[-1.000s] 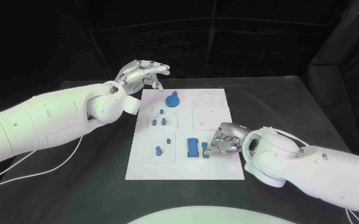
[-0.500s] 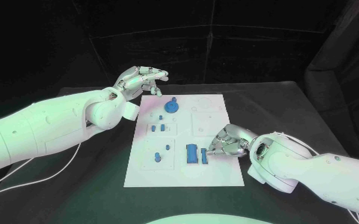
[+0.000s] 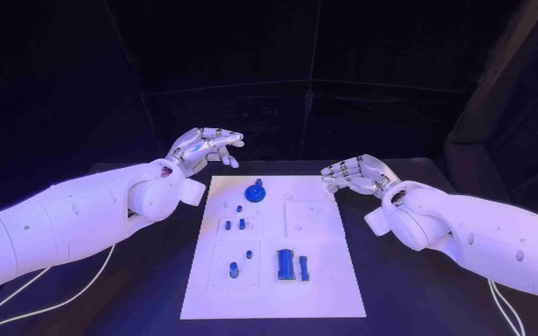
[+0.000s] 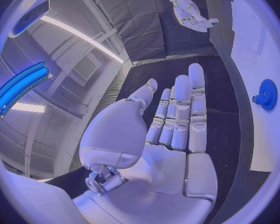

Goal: Assemble the parts on the task board

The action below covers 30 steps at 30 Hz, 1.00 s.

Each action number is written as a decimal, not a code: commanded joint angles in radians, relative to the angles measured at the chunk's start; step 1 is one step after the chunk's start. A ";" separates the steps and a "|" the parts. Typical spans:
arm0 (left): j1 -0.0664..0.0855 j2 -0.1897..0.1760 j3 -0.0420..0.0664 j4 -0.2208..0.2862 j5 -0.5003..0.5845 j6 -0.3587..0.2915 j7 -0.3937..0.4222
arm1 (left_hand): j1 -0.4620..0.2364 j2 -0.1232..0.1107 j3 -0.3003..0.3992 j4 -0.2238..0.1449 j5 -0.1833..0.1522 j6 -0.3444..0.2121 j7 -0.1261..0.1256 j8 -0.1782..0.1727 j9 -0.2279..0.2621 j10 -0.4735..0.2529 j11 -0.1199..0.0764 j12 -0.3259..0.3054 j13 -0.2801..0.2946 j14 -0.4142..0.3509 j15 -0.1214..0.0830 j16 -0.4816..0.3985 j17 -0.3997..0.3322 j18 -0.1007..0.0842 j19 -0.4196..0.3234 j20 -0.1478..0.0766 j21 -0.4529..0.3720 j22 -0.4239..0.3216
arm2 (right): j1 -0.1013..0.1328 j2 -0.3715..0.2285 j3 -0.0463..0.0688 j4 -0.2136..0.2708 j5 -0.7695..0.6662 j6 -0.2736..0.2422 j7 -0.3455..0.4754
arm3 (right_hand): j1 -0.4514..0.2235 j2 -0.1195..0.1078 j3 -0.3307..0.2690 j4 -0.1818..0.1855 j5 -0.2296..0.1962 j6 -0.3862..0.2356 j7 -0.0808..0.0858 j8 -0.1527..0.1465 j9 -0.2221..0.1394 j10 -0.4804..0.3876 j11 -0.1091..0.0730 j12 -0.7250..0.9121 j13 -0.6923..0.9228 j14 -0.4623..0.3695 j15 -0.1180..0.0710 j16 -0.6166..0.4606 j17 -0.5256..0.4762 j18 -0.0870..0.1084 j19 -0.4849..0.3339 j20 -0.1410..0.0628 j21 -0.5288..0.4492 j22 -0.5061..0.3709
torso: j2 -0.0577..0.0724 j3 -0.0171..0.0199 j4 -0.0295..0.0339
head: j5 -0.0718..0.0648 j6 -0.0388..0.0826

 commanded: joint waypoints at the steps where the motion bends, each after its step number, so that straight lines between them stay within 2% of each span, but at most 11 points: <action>1: 0.001 0.011 0.001 -0.020 0.052 -0.028 0.034 | 0.004 0.006 -0.012 0.000 0.005 0.004 0.005 -0.007 0.000 0.000 0.009 -0.009 0.000 -0.076 0.015 -0.073 -0.033 -0.003 -0.063 0.011 -0.047 -0.025 | 0.005 0.028 0.009 -0.056 0.178 0.059 0.185 | -0.008 -0.012 0.007 -0.011 -0.005 0.000 0.003 -0.008 -0.024 0.015 0.014 -0.036 -0.104 0.008 0.013 -0.084 -0.075 0.004 0.025 0.032 -0.087 -0.078 | -0.010 -0.0019 -0.0056 | 0.006 0.019; 11: -0.014 0.042 0.001 -0.079 0.079 -0.063 0.076 | 0.017 0.031 -0.051 -0.004 -0.002 0.001 0.019 -0.035 -0.001 -0.004 0.040 -0.073 -0.001 -0.184 0.072 -0.458 -0.196 0.000 -0.237 0.079 -0.232 -0.153 | 0.009 0.107 0.023 -0.177 0.203 0.104 0.250 | -0.075 -0.012 0.040 -0.076 -0.003 -0.008 0.013 -0.008 -0.092 0.024 0.028 -0.038 -0.307 0.085 0.019 -0.205 -0.228 0.013 0.135 0.051 -0.246 -0.242 | -0.017 0.0002 -0.0007 | 0.010 0.056; 12: -0.014 0.039 0.000 -0.074 0.047 -0.035 0.026 | -0.349 -0.039 -0.097 0.035 -0.050 -0.278 -0.047 -0.097 -0.066 -0.283 -0.015 -0.174 -0.063 -0.469 0.037 -0.606 -0.285 -0.053 -0.526 0.012 -0.295 -0.220 | 0.007 0.101 0.022 -0.169 0.158 0.060 0.180 | -0.514 -0.101 0.075 -0.094 -0.056 -0.297 -0.050 -0.072 -0.187 -0.299 -0.022 -0.107 -0.392 -0.252 -0.017 -0.281 -0.249 -0.051 -0.155 -0.018 -0.300 -0.336 | -0.014 -0.0010 -0.0049 | 0.009 0.049; 16: -0.019 0.038 0.003 -0.063 0.047 -0.056 0.026 | -0.446 -0.039 -0.114 0.049 -0.050 -0.354 -0.063 -0.120 -0.066 -0.357 -0.021 -0.210 -0.063 -0.535 0.030 -0.673 -0.285 -0.059 -0.610 -0.001 -0.322 -0.247 | 0.004 0.098 0.023 -0.153 0.174 0.040 0.187 | -0.634 -0.101 0.086 -0.094 -0.071 -0.371 -0.061 -0.072 -0.187 -0.378 -0.030 -0.107 -0.392 -0.329 -0.027 -0.281 -0.322 -0.051 -0.218 -0.035 -0.322 -0.371 | -0.022 0.0032 0.0052 | 0.003 0.043; 17: -0.021 0.037 0.005 -0.057 0.046 -0.065 0.027 | -0.476 -0.039 -0.118 0.053 -0.050 -0.376 -0.068 -0.126 -0.066 -0.380 -0.025 -0.218 -0.063 -0.557 -0.041 -0.686 -0.285 -0.065 -0.633 -0.006 -0.328 -0.253 | 0.002 0.096 0.023 -0.146 0.182 0.030 0.190 | -0.670 -0.101 0.088 -0.094 -0.075 -0.394 -0.066 -0.072 -0.187 -0.403 -0.034 -0.107 -0.392 -0.356 -0.030 -0.281 -0.322 -0.052 -0.241 -0.041 -0.327 -0.379 | -0.026 0.0052 0.0102 | 0.000 0.040; 18: -0.024 0.037 0.006 -0.050 0.046 -0.078 0.027 | -0.504 -0.039 -0.121 0.056 -0.050 -0.397 -0.073 -0.131 -0.066 -0.401 -0.029 -0.226 -0.063 -0.579 -0.041 -0.699 -0.285 -0.069 -0.656 -0.010 -0.333 -0.259 | 0.000 0.094 0.023 -0.137 0.191 0.018 0.194 | -0.704 -0.101 0.091 -0.094 -0.080 -0.416 -0.071 -0.072 -0.187 -0.428 -0.037 -0.107 -0.392 -0.381 -0.033 -0.281 -0.322 -0.055 -0.262 -0.046 -0.332 -0.387 | -0.030 0.0076 0.0162 | -0.003 0.036; 19: -0.027 0.036 0.009 -0.042 0.045 -0.092 0.027 | -0.532 -0.039 -0.125 0.060 -0.050 -0.419 -0.077 -0.136 -0.066 -0.423 -0.033 -0.234 -0.063 -0.601 -0.041 -0.712 -0.285 -0.069 -0.678 -0.015 -0.338 -0.264 | -0.002 0.091 0.024 -0.126 0.203 0.003 0.198 | -0.739 -0.101 0.163 -0.094 -0.084 -0.438 -0.075 -0.072 -0.187 -0.453 -0.041 -0.107 -0.392 -0.408 -0.104 -0.281 -0.322 -0.064 -0.285 -0.051 -0.337 -0.395 | -0.036 0.0106 0.0233 | -0.007 0.031; 20: -0.031 0.035 0.011 -0.033 0.045 -0.108 0.028 | -0.559 -0.039 -0.128 0.130 -0.050 -0.440 -0.082 -0.141 -0.066 -0.444 -0.037 -0.242 -0.063 -0.622 -0.041 -0.724 -0.285 -0.070 -0.701 -0.021 -0.344 -0.270 | -0.004 0.088 0.024 -0.114 0.215 -0.013 0.204 | -0.764 -0.101 0.163 -0.094 -0.087 -0.455 -0.078 -0.072 -0.187 -0.471 -0.044 -0.107 -0.392 -0.427 -0.104 -0.281 -0.322 -0.069 -0.301 -0.055 -0.340 -0.401 | -0.042 0.0137 0.0310 | -0.012 0.027; 24: -0.054 0.030 0.026 0.021 0.042 -0.205 0.031 | -0.656 -0.039 -0.145 0.130 -0.050 -0.514 -0.099 -0.158 -0.066 -0.518 -0.049 -0.270 -0.063 -0.695 -0.041 -0.767 -0.285 -0.085 -0.779 -0.038 -0.362 -0.289 | -0.019 0.071 0.026 -0.041 0.292 -0.110 0.235 | -0.891 -0.101 0.163 -0.094 -0.103 -0.537 -0.095 -0.072 -0.187 -0.562 -0.057 -0.107 -0.392 -0.521 -0.104 -0.281 -0.322 -0.079 -0.382 -0.075 -0.357 -0.430 | -0.060 0.0228 0.0533 | -0.025 0.012; 25: -0.060 0.028 0.030 0.036 0.041 -0.232 0.032 | -0.677 -0.039 -0.148 0.130 -0.050 -0.530 -0.103 -0.162 -0.066 -0.534 -0.122 -0.276 -0.063 -0.712 -0.041 -0.776 -0.285 -0.090 -0.795 -0.042 -0.367 -0.293 | -0.023 0.066 0.026 -0.020 0.313 -0.137 0.244 | -0.916 -0.101 0.163 -0.094 -0.106 -0.554 -0.099 -0.072 -0.187 -0.581 -0.127 -0.107 -0.392 -0.541 -0.104 -0.281 -0.322 -0.079 -0.398 -0.079 -0.361 -0.436 | -0.062 0.0237 0.0554 | -0.026 0.011; 30: -0.096 0.020 0.053 0.122 0.036 -0.386 0.037 | -0.772 -0.039 -0.221 0.130 -0.050 -0.602 -0.120 -0.179 -0.066 -0.606 -0.122 -0.303 -0.063 -0.785 -0.041 -0.819 -0.285 -0.101 -0.872 -0.059 -0.384 -0.312 | -0.043 0.042 0.029 0.081 0.420 -0.271 0.287 | -1.034 -0.101 0.163 -0.094 -0.186 -0.630 -0.115 -0.072 -0.187 -0.665 -0.127 -0.107 -0.392 -0.628 -0.104 -0.281 -0.322 -0.090 -0.473 -0.097 -0.377 -0.463 | -0.063 0.0243 0.0569 | -0.027 0.010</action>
